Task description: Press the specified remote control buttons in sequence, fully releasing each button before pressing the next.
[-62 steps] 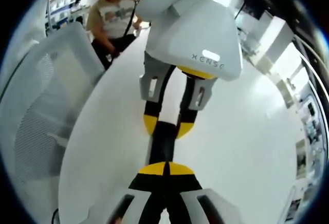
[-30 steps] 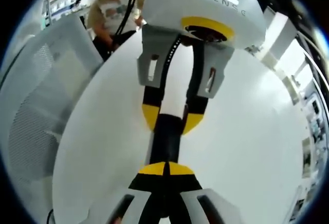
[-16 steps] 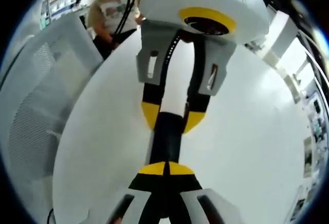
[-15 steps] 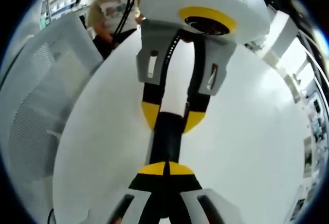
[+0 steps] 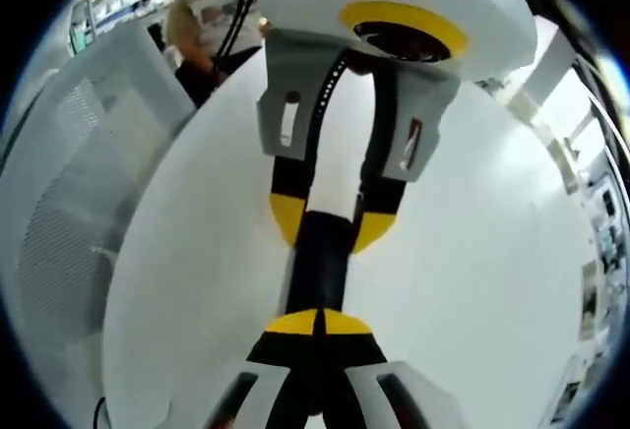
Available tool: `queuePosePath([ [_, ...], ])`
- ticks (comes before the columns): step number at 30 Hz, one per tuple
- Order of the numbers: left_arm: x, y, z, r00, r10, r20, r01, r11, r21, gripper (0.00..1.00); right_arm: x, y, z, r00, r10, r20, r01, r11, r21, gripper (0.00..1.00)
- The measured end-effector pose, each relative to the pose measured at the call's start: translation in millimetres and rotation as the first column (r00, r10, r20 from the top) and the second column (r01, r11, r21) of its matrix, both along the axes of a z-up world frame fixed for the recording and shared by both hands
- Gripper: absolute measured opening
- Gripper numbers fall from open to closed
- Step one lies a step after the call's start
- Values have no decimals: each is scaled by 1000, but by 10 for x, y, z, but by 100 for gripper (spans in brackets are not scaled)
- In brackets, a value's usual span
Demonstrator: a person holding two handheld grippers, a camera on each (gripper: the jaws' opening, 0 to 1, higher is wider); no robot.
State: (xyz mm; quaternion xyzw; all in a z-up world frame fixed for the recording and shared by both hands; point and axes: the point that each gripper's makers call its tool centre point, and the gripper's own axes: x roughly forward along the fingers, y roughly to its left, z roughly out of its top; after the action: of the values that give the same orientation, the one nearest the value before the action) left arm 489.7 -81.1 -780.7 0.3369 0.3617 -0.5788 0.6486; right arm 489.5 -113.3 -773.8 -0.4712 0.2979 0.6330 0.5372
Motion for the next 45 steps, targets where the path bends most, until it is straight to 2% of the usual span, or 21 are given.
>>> queuePosePath([
  [13,-4,-6,0,1000,6,-1,-6,1000,-2,23,29,-10,-3,1000,-13,-1,13,1000,26,0],
  [32,-12,-8,3,1000,7,-3,-7,1000,3,23,14,-13,4,999,1,35,-2,999,35,0],
  [45,-6,0,-2,1000,10,-3,-10,1000,-2,23,-1,11,81,999,-27,27,24,995,95,0],
])
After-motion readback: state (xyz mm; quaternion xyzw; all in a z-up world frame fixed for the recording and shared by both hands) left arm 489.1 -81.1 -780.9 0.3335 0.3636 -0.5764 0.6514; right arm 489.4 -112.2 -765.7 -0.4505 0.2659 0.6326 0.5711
